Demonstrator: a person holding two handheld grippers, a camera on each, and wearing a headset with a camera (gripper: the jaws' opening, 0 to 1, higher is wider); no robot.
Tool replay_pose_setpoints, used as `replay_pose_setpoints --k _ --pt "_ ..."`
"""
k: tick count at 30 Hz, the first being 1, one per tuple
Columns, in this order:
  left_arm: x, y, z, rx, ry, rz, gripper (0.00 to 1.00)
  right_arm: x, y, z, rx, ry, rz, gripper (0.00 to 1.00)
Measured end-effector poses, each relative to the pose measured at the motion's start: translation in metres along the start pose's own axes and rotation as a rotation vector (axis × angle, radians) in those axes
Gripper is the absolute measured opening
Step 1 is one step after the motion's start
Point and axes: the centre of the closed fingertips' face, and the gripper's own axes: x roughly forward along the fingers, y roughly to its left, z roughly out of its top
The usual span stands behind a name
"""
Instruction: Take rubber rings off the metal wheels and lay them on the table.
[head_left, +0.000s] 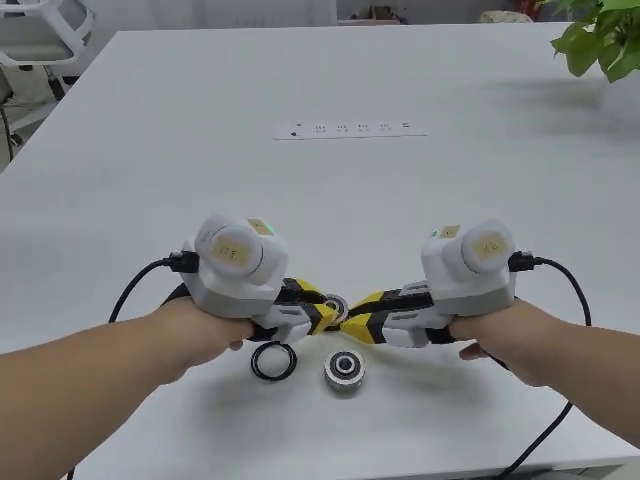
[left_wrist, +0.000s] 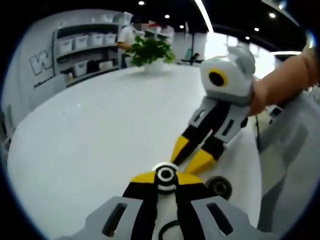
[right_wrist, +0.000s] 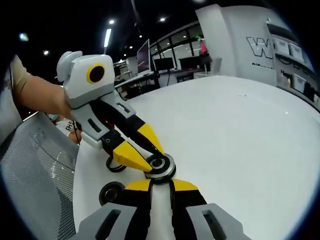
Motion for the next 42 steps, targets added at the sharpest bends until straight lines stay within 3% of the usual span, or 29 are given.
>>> replay_pose_setpoints --k 20,32,42 --pt "0.000 -0.001 -0.001 -0.003 -0.002 0.003 0.13 -0.002 -0.003 -0.001 0.067 -0.016 0.002 0.03" --pt "0.000 -0.002 -0.001 0.018 0.004 0.022 0.12 -0.003 -0.007 -0.002 0.260 -0.060 -0.013 0.00" --pt "-0.001 -0.002 -0.002 0.008 0.002 0.031 0.12 -0.009 -0.013 0.007 0.364 -0.127 -0.013 0.00"
